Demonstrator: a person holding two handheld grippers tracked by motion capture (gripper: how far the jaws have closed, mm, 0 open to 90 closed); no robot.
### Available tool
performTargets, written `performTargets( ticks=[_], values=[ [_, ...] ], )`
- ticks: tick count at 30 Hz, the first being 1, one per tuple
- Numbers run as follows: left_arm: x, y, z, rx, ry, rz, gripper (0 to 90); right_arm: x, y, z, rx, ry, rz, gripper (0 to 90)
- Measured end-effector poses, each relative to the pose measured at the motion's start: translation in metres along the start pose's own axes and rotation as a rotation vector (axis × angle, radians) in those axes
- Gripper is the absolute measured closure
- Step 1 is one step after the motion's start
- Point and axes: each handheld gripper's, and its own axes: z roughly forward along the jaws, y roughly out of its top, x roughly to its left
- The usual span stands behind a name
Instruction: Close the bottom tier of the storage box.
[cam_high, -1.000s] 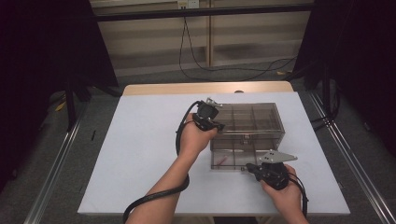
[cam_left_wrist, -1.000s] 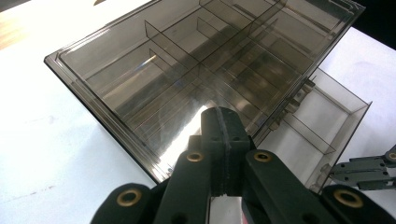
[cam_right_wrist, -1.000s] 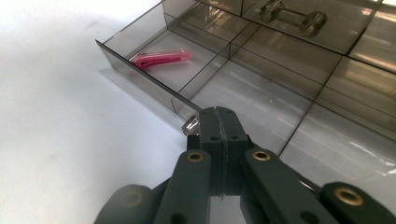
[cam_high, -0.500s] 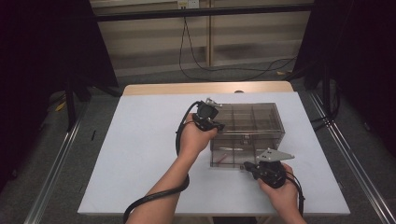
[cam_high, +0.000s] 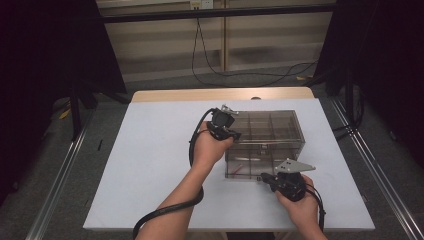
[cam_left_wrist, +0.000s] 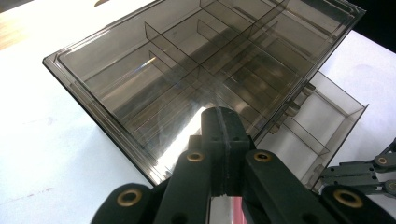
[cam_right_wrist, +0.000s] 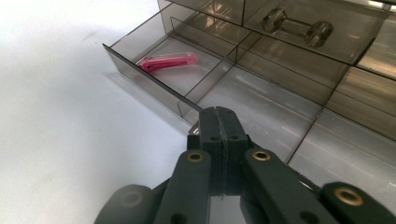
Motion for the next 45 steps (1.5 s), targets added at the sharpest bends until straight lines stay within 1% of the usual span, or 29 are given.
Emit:
performTargets(
  ticks=[2,3,5,7,12,15,17,19,25,28,30,35,37,45],
  values=[
    [0.0,0.0,0.0,-0.002,0.0,0.004,90.0,0.0,0.001,0.0,-0.003,-0.007,-0.004,90.0],
    [0.0,-0.001,0.0,-0.004,0.0,-0.003,90.0,-0.001,0.001,0.0,-0.003,-0.015,-0.005,90.0],
    [0.0,-0.001,0.0,-0.005,0.001,-0.006,90.0,-0.002,0.001,0.001,-0.005,-0.017,-0.002,90.0],
    [0.0,-0.001,0.0,-0.004,0.001,-0.006,90.0,-0.003,0.002,0.002,-0.005,-0.017,0.007,90.0],
    [0.0,0.0,0.001,-0.006,-0.003,0.001,90.0,-0.003,0.003,0.003,-0.004,-0.019,0.001,90.0],
    [-0.001,0.0,0.002,-0.01,-0.005,-0.008,90.0,-0.003,0.004,0.004,-0.005,-0.021,0.007,90.0],
    [-0.001,0.001,0.002,-0.004,-0.007,0.004,90.0,-0.003,0.004,0.005,-0.007,-0.024,0.007,90.0],
    [0.0,0.002,0.002,0.0,-0.009,0.006,90.0,-0.003,0.004,0.005,-0.007,-0.021,0.011,90.0],
    [-0.001,0.001,0.003,-0.009,-0.006,0.001,90.0,-0.003,0.006,0.007,-0.007,-0.028,0.007,90.0],
    [-0.001,0.002,0.002,0.002,-0.001,0.002,90.0,-0.003,0.006,0.009,-0.007,-0.026,0.007,90.0],
    [-0.001,0.001,0.002,-0.009,-0.005,-0.001,90.0,-0.003,0.007,0.01,-0.007,-0.03,0.009,90.0],
    [-0.002,0.001,0.002,-0.008,0.0,-0.002,90.0,-0.004,0.008,0.012,-0.011,-0.035,0.004,90.0],
    [-0.002,0.001,0.003,-0.01,-0.004,-0.001,90.0,-0.005,0.008,0.012,-0.013,-0.034,0.011,90.0],
    [-0.001,0.001,0.002,-0.009,-0.006,-0.002,90.0,-0.005,0.01,0.014,-0.013,-0.042,0.007,90.0]
  ],
)
